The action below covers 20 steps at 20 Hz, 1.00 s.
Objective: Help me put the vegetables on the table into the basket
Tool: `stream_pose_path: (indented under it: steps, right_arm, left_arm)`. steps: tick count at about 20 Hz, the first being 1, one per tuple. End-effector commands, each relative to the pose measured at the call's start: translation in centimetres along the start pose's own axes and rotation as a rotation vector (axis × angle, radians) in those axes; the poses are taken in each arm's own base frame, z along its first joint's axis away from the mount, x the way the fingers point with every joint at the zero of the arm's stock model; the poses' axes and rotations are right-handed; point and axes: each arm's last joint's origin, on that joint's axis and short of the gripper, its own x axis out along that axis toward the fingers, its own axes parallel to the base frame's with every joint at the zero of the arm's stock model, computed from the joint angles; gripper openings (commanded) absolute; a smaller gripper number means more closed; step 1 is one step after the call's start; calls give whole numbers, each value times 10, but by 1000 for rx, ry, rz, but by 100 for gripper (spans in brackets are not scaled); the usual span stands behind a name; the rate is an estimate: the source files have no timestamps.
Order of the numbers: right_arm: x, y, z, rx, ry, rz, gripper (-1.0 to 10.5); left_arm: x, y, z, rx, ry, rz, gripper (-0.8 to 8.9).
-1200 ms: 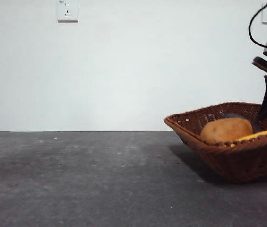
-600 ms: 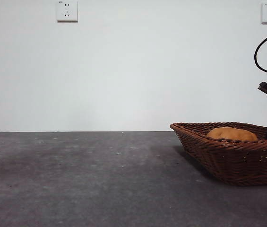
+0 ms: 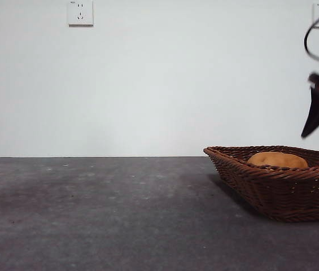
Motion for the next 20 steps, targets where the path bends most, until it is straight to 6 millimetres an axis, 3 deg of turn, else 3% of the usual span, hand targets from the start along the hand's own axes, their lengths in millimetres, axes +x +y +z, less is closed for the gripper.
stream_pose_path:
  steps: [1,8,9,12,20]
  right_arm:
    - [-23,13,1,0,-3,-4,320]
    - [-96,60,-32,-16,42,26,305]
    - [-103,65,-38,-24,51,28,250]
    - [-121,77,-53,-35,79,32,82]
    - [-152,97,-79,-96,74,33,-16]
  left_arm:
    - [-1,0,0,19,-5,4,-9]
    - [-1,0,0,39,-6,4,-9]
    - [-1,0,1,41,-9,3,-9]
    - [-1,0,1,42,-10,3,-9]
    - [-1,0,1,42,-9,-4,-9]
